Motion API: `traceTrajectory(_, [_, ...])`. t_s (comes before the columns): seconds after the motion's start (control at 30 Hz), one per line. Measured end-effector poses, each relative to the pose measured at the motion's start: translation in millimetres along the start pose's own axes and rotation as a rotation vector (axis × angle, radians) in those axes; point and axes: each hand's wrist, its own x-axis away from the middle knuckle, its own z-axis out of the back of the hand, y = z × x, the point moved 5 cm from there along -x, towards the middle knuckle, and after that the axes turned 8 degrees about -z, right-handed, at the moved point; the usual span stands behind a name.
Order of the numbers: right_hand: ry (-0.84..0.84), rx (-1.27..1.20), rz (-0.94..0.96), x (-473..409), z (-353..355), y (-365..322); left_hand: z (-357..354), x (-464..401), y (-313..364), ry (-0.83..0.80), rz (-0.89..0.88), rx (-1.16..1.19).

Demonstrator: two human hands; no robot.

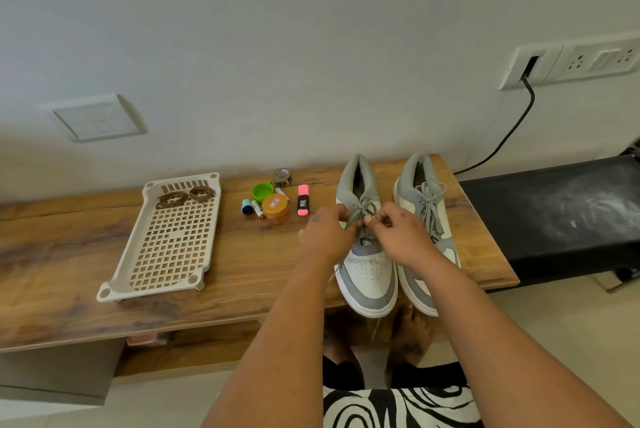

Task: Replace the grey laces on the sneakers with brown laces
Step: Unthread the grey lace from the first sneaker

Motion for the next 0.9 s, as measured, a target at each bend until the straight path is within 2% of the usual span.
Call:
traceTrajectory(0.13, [-0.085, -0.363, -0.169, -11, 0, 15, 14, 2, -5, -0.048, 0.034, 0.285])
traceTrajectory(0.23, [-0.135, -0.608, -0.273, -11, 0, 19, 31, 8, -15, -0.085, 0.085, 0.232])
traceTrajectory(0.37, [-0.133, -0.65, -0.267, -8, 4, 11, 71, 13, -27, 0.065, 0.17, 0.039])
traceTrajectory(0.5, [-0.091, -0.483, -0.192, -4, 10, 4, 97, 23, -26, 0.261, 0.23, 0.056])
traceTrajectory(0.57, [-0.041, -0.454, -0.161, -1, 17, 1, 102, 27, -19, 0.336, 0.23, 0.342])
traceTrajectory(0.63, [-0.004, -0.48, -0.155, 2, 22, -2, 102, 32, -10, 0.398, 0.25, 0.77])
traceTrajectory(0.7, [0.017, -0.469, -0.14, 5, 26, -3, 102, 37, 0, 0.401, 0.246, 1.104])
traceTrajectory(0.77, [0.048, -0.393, -0.094, 7, 29, -5, 102, 40, 11, 0.348, 0.168, 1.344])
traceTrajectory(0.8, [0.065, -0.354, -0.077, 8, 30, -8, 102, 41, 18, 0.278, 0.142, 1.354])
traceTrajectory(0.83, [0.076, -0.312, -0.063, 10, 34, -12, 101, 43, 22, 0.193, 0.135, 1.259])
traceTrajectory(0.9, [0.081, -0.21, -0.037, 12, 38, -15, 92, 45, 23, 0.033, 0.134, 0.827])
